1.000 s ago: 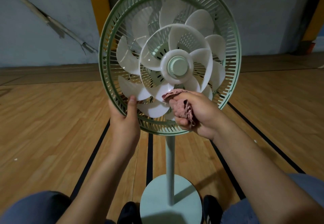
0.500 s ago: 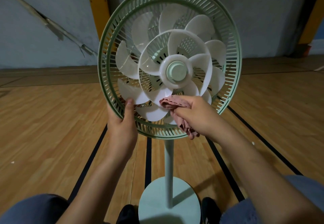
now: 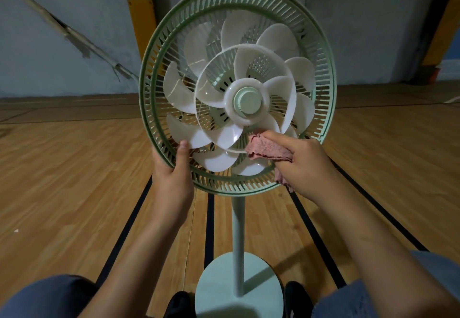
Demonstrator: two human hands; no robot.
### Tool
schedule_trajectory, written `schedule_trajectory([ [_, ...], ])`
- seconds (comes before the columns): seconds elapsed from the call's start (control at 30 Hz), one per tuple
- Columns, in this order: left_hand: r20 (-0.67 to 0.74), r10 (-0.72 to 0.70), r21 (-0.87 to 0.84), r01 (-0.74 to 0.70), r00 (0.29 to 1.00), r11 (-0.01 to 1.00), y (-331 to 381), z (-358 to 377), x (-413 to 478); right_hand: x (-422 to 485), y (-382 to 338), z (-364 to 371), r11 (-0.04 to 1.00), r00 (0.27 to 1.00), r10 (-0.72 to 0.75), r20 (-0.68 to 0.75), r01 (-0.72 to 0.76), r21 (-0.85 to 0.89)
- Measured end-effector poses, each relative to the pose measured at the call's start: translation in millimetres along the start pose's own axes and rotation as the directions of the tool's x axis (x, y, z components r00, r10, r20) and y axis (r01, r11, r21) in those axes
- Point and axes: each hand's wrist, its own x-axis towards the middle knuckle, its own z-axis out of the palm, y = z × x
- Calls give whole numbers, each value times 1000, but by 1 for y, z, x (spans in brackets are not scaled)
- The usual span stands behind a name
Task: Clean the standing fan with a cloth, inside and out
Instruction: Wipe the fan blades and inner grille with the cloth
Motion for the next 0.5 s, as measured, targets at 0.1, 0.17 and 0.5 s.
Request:
schedule_trajectory([
  [0.1, -11, -20, 14, 21, 1000, 1000, 0, 0, -2, 0, -9, 13, 973, 994, 85, 71, -98, 208],
  [0.17, -24, -24, 23, 25, 999, 999, 0, 2, -4, -1, -17, 23, 942, 988, 99, 119, -131, 308],
  [0.5, -35, -41, 35, 42, 999, 998, -3, 5, -10, -1, -36, 37, 485, 926, 179, 333, -378, 789],
])
